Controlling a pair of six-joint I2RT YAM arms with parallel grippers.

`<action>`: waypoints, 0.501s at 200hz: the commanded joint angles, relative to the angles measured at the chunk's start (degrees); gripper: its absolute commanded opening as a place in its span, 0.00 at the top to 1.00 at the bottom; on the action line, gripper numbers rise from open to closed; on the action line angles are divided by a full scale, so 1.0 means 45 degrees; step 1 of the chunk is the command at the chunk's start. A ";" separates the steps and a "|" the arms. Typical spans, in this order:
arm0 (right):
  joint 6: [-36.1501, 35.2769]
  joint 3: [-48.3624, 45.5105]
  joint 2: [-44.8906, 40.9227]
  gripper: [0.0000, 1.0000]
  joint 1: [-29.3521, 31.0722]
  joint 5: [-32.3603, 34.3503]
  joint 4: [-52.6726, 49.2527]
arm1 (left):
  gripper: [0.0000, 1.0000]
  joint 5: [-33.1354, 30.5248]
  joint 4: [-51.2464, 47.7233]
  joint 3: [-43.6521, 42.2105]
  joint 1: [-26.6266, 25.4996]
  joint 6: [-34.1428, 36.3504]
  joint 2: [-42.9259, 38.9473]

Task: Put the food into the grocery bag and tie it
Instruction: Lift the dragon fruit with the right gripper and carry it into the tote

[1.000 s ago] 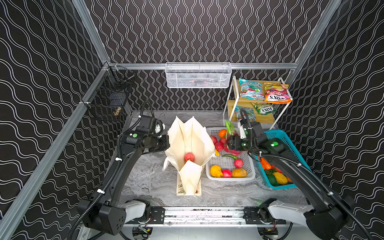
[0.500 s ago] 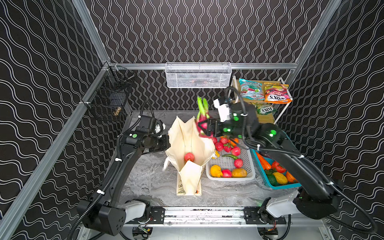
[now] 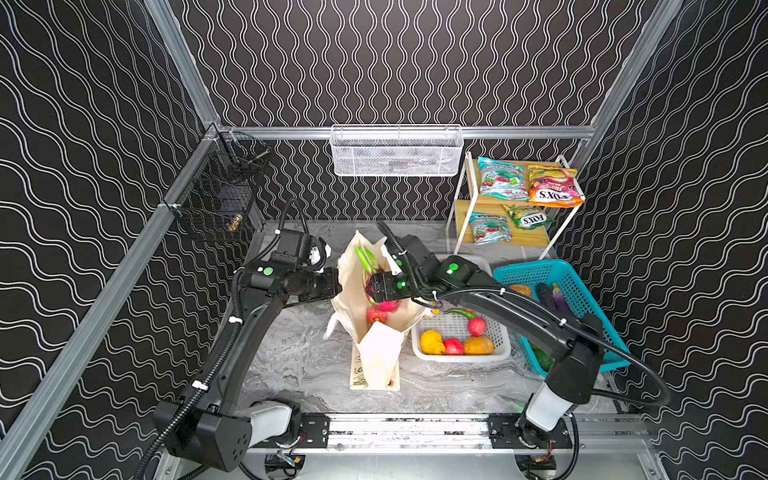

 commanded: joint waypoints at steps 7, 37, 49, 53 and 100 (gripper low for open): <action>0.0003 0.0316 0.0799 0.17 0.0020 -0.0016 -0.0836 | 1.00 0.0221 0.0218 0.0104 -0.0002 -0.0019 -0.0060; -0.0057 0.0597 0.1557 0.16 0.0013 -0.0124 -0.1485 | 1.00 0.0196 0.0238 -0.0032 -0.0008 0.0019 -0.0050; -0.0076 0.0765 0.1750 0.16 0.0021 -0.0089 -0.1753 | 1.00 0.0187 0.0276 -0.0073 -0.0008 0.0007 -0.0063; -0.0109 0.0841 0.1751 0.15 0.0017 -0.0058 -0.1849 | 1.00 0.0177 0.0295 -0.0090 -0.0005 0.0010 -0.0081; -0.0278 0.1851 0.3622 0.13 0.0011 0.0146 -0.3069 | 1.00 0.0024 0.0184 0.0046 -0.0004 0.0098 -0.0207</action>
